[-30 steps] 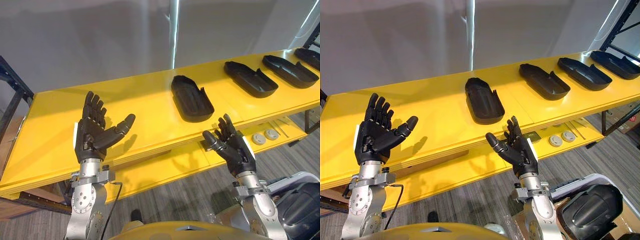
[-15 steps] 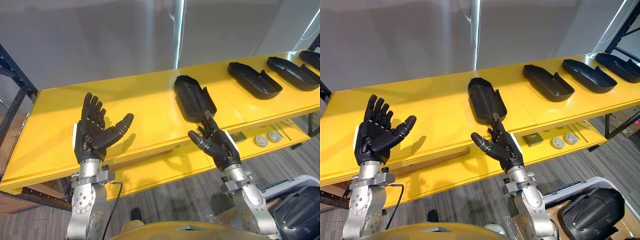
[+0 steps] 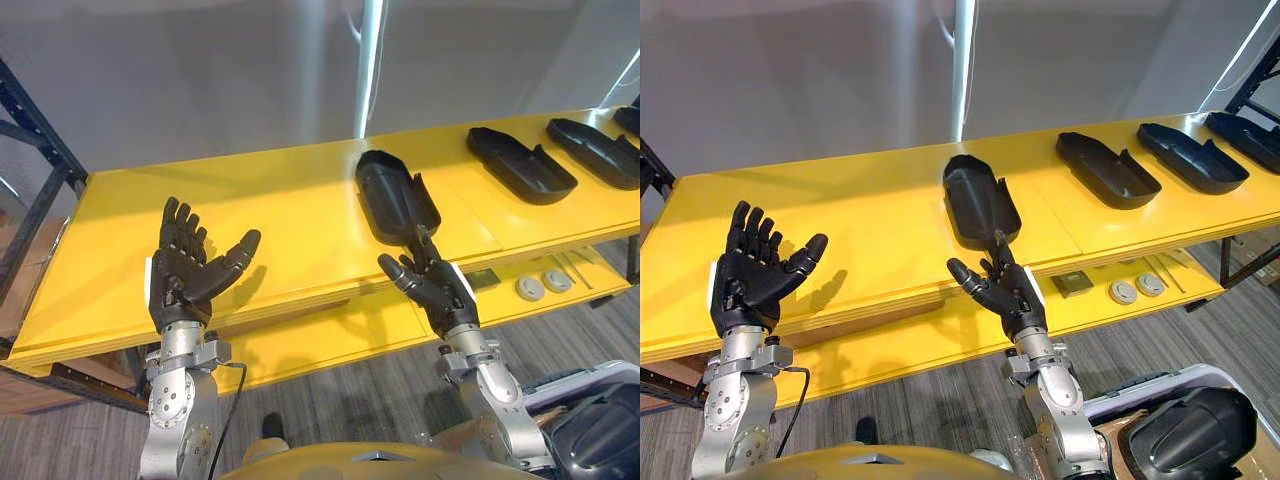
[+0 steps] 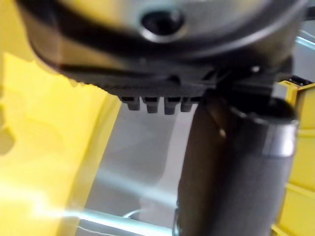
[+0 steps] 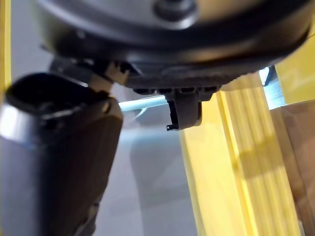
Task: Walk over and take three plastic housings, then place them on the shelf
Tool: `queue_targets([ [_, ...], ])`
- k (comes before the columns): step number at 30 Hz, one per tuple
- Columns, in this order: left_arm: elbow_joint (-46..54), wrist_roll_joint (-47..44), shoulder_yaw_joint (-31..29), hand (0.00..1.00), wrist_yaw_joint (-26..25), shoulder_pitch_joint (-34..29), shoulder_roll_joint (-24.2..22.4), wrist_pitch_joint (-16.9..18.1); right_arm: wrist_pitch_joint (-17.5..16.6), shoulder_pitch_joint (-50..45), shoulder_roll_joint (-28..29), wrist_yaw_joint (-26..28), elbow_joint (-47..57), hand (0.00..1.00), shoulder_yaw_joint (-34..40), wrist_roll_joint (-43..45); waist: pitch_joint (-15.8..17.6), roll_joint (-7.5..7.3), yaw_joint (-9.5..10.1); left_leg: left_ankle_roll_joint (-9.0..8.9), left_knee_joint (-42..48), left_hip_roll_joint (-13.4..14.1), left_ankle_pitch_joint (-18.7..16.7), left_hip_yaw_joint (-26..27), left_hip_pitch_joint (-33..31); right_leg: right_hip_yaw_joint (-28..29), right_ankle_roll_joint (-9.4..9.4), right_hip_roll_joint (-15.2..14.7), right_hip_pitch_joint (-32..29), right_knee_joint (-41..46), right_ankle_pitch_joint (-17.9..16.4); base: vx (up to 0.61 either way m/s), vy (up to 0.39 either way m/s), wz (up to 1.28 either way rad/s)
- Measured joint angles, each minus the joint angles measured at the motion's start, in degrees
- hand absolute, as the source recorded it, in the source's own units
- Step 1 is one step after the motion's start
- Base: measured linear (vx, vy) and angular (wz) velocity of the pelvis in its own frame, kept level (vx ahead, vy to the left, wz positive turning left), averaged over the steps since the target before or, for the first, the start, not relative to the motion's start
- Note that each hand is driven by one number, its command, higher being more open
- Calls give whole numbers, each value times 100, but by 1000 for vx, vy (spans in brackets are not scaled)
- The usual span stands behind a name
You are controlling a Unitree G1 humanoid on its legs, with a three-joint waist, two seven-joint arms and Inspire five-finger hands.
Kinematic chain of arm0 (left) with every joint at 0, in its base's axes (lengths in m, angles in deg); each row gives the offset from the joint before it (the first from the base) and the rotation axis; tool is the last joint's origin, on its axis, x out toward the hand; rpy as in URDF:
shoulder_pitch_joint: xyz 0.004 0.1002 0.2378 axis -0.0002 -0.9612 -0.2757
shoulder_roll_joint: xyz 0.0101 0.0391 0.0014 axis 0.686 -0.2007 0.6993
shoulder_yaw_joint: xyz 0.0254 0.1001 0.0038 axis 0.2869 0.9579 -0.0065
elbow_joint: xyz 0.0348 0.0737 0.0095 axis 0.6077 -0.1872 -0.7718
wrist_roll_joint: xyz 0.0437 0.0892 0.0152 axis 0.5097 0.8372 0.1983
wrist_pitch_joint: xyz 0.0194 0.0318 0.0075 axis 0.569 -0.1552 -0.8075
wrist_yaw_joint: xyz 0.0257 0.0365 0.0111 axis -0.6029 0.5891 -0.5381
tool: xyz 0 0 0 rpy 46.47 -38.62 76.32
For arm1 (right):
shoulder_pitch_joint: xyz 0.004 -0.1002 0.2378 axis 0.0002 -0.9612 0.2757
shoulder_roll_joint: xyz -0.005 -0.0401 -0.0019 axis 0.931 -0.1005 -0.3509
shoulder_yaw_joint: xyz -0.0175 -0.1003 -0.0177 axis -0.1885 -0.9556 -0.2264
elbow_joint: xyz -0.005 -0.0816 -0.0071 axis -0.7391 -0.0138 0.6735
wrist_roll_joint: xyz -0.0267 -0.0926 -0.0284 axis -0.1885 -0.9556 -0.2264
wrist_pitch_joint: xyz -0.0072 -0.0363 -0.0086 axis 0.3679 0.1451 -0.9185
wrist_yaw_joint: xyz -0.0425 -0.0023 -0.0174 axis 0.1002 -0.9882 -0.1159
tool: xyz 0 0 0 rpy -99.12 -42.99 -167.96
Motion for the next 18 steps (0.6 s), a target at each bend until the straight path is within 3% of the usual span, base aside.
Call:
queue_targets([
  [18,-54,0,-124,100,38,-7,-157,0,0,511,229,-400,-365,100,143,-102,147,13,19,-1,0,-26,14,-114,3,-117,-2,-5,86,-9,-2,2,-2,1],
])
